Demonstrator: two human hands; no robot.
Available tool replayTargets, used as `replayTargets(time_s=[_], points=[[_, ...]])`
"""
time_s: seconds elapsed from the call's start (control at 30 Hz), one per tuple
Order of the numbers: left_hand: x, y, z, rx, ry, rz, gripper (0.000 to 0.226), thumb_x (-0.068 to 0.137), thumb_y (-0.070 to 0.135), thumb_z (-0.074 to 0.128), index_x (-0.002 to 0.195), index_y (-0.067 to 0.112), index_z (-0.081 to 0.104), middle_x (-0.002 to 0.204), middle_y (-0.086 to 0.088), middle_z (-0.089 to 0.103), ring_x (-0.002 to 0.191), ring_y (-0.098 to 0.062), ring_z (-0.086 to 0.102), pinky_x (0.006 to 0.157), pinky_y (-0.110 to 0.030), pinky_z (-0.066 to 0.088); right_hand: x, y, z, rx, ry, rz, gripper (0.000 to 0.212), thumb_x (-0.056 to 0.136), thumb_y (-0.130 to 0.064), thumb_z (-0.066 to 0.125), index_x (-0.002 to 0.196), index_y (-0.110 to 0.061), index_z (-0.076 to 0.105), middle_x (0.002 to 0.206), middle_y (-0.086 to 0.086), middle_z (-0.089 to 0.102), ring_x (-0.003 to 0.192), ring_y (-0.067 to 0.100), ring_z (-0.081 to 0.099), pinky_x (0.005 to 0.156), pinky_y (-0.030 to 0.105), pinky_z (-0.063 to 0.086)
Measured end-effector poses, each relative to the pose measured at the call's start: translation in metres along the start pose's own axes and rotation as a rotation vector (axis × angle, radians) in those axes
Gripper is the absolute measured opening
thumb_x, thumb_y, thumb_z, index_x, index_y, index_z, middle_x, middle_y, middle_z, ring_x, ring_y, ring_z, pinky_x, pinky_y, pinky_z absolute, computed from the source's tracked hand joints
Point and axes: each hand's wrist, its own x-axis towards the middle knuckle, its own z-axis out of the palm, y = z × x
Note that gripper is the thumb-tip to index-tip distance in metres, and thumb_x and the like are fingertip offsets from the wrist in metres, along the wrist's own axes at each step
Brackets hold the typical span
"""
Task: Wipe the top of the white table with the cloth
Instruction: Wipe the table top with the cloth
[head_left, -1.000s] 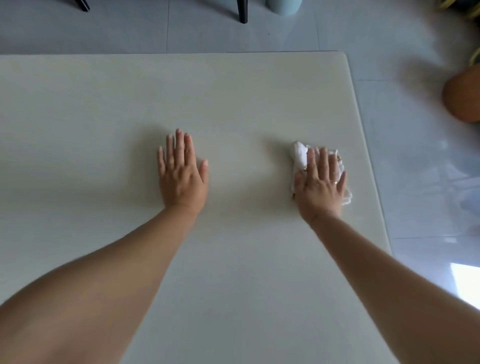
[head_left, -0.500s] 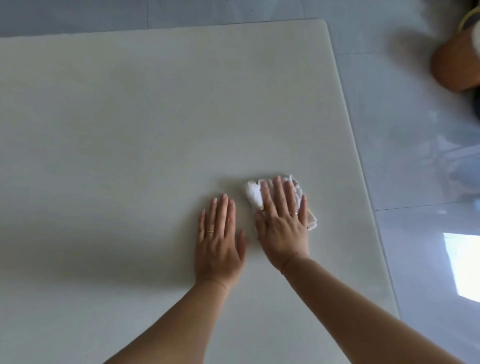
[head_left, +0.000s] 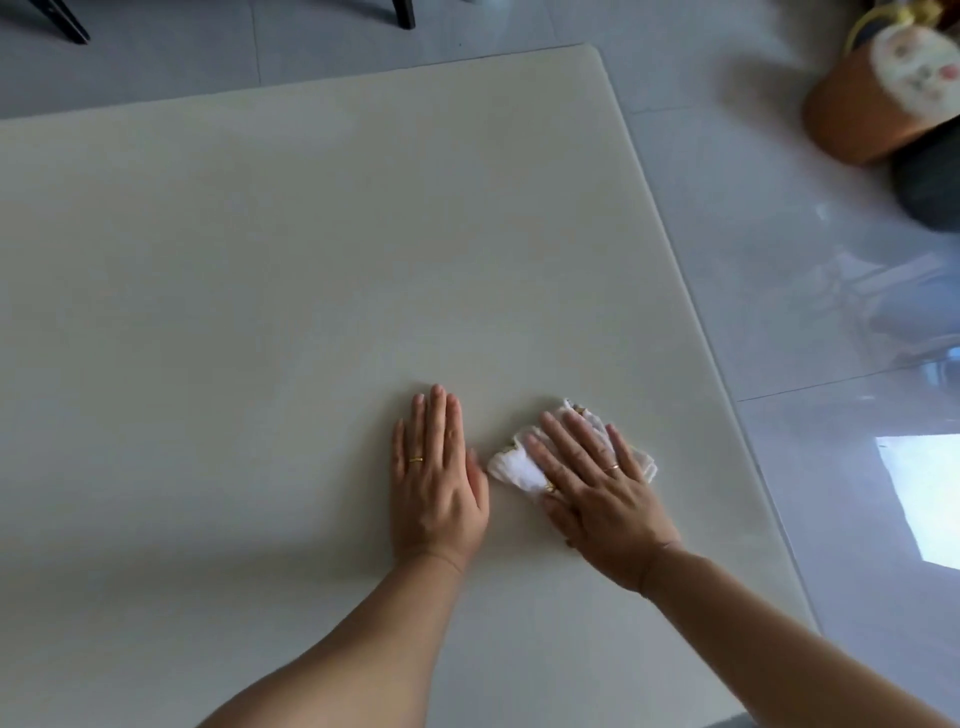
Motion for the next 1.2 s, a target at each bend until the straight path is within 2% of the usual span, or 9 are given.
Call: replayTargets(time_s=[0.2,0.3,0.4,0.5,0.63,0.8,0.9,1.03,1.2], points=[[-0.001,0.001,0.001,-0.02,0.024,-0.002,0.056,0.088,0.023,0.034,0.138,0.0,0.043,0.147,-0.016,0.04,0.137,-0.033,0.036,0.113,-0.048,0.024,0.001,-0.023,0.003,0.121,0.09,0.569,0.063,0.091,-0.049,0.013,0.15,-0.027,0.012,0.159,0.001,0.008,0.146,0.018,-0.004,0.117,0.043,-0.006],[-0.001,0.001,0.001,-0.02,0.015,0.004,0.055,0.089,0.022,0.032,0.139,0.0,0.043,0.147,-0.017,0.039,0.137,-0.034,0.036,0.112,-0.05,0.024,-0.022,-0.061,0.017,0.086,0.062,0.262,0.056,0.096,-0.043,0.027,0.149,-0.023,0.023,0.157,0.003,0.017,0.146,0.024,0.009,0.116,0.051,0.01],[-0.001,0.001,0.003,-0.011,0.03,0.005,0.055,0.09,0.022,0.031,0.138,0.0,0.043,0.147,-0.017,0.04,0.137,-0.034,0.036,0.112,-0.05,0.024,-0.047,-0.015,0.014,-0.005,0.009,-0.013,0.055,0.098,-0.041,0.031,0.15,-0.028,0.019,0.158,-0.002,0.017,0.146,0.02,0.009,0.115,0.048,0.014],[-0.002,0.002,0.003,-0.016,0.035,0.01,0.056,0.09,0.023,0.031,0.139,0.0,0.042,0.147,-0.017,0.039,0.137,-0.034,0.035,0.112,-0.05,0.025,-0.057,0.019,0.001,0.042,0.03,0.243,0.055,0.096,-0.043,0.024,0.148,-0.029,0.014,0.157,-0.001,0.019,0.146,0.017,0.004,0.117,0.045,0.007],[-0.002,0.002,0.004,-0.027,0.031,-0.004,0.057,0.089,0.024,0.03,0.14,0.001,0.041,0.149,-0.016,0.037,0.139,-0.033,0.032,0.114,-0.048,0.024,-0.058,-0.041,0.019,0.157,0.111,0.55,0.061,0.093,-0.044,0.022,0.15,-0.026,0.011,0.158,0.001,0.008,0.146,0.018,-0.003,0.117,0.045,0.001],[-0.004,0.002,0.004,-0.023,0.033,0.001,0.057,0.089,0.025,0.029,0.141,0.003,0.039,0.15,-0.016,0.035,0.141,-0.031,0.029,0.116,-0.046,0.02,-0.103,-0.032,0.027,0.022,0.005,-0.032,0.056,0.097,-0.04,0.033,0.15,-0.028,0.02,0.158,-0.003,0.017,0.146,0.021,0.01,0.114,0.05,0.015],[-0.004,0.001,0.007,0.007,0.028,-0.008,0.057,0.09,0.025,0.032,0.144,0.005,0.034,0.153,-0.013,0.029,0.143,-0.028,0.024,0.117,-0.044,0.015,-0.116,0.006,0.02,0.057,0.024,0.144,0.055,0.097,-0.042,0.026,0.15,-0.029,0.018,0.158,-0.004,0.014,0.147,0.016,0.003,0.116,0.049,0.011],[-0.004,0.002,0.011,0.072,0.001,-0.014,0.055,0.095,0.022,0.036,0.147,0.006,0.027,0.156,-0.012,0.021,0.145,-0.026,0.017,0.117,-0.043,0.009,-0.127,-0.044,0.034,0.156,0.076,0.498,0.061,0.093,-0.046,0.023,0.15,-0.029,0.009,0.158,-0.001,0.006,0.146,0.018,-0.003,0.116,0.047,0.0],[-0.014,0.019,0.01,0.15,0.02,-0.104,0.058,0.097,0.023,0.038,0.149,0.007,0.019,0.159,-0.011,0.012,0.147,-0.025,0.008,0.117,-0.043,-0.003,-0.173,-0.039,0.048,0.044,0.013,-0.027,0.059,0.096,-0.041,0.036,0.15,-0.03,0.016,0.158,-0.004,0.015,0.146,0.02,0.01,0.114,0.05,0.013]])
